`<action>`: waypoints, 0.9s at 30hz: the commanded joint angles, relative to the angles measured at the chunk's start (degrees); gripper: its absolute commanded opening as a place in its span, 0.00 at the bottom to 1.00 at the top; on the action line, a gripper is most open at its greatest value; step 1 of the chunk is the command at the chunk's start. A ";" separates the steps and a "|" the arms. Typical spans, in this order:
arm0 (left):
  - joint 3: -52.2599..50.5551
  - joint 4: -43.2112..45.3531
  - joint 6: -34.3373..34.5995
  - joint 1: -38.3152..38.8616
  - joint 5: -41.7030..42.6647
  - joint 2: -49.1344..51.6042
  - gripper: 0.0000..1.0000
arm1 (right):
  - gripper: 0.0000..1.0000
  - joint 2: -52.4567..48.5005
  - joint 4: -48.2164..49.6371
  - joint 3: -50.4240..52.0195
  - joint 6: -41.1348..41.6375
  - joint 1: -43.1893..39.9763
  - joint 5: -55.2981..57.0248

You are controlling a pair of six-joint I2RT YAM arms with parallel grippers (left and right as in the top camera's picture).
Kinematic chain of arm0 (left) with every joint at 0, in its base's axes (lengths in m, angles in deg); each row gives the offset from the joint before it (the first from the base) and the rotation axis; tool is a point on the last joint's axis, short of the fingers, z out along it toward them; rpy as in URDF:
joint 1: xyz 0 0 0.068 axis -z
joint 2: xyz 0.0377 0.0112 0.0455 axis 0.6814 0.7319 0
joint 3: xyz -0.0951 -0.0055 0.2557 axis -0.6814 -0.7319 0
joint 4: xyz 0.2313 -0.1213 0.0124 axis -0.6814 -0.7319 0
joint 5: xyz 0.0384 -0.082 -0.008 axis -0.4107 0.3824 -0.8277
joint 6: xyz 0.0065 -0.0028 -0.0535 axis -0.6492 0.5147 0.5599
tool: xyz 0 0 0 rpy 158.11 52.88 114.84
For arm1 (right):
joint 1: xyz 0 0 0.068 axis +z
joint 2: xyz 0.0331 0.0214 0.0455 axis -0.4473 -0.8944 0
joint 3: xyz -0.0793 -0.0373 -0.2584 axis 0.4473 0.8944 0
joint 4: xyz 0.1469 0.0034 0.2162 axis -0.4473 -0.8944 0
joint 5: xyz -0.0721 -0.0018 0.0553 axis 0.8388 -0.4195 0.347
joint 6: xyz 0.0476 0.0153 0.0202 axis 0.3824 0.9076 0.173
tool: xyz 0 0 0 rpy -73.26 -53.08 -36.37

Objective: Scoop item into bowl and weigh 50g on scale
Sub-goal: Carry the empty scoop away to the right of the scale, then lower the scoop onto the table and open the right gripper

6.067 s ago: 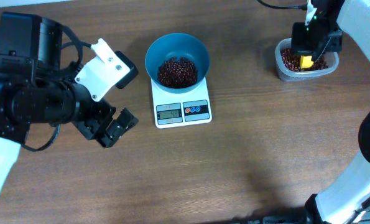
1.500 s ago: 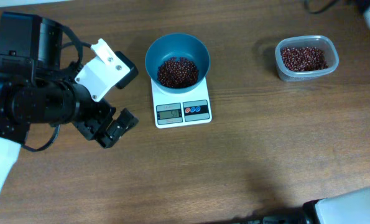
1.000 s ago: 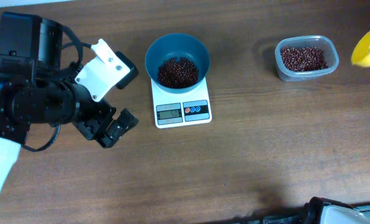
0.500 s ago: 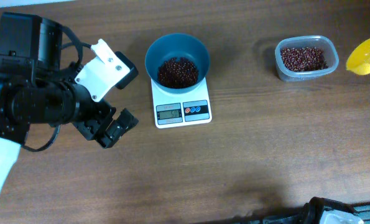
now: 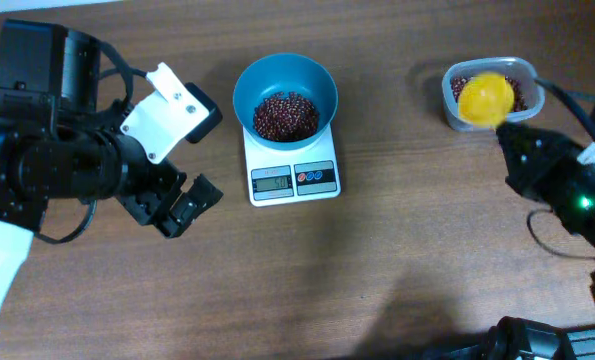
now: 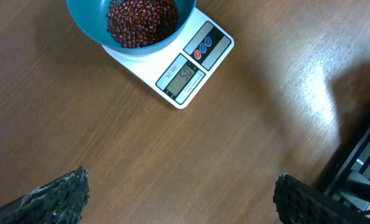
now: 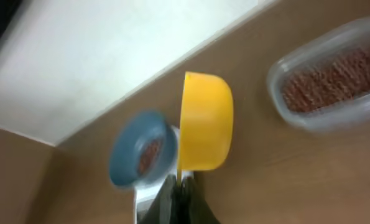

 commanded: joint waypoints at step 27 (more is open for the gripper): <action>0.04 0.09 -1.09 0.13 0.83 -0.20 0.99 | 0.04 0.39 -22.40 2.29 8.96 -0.33 0.02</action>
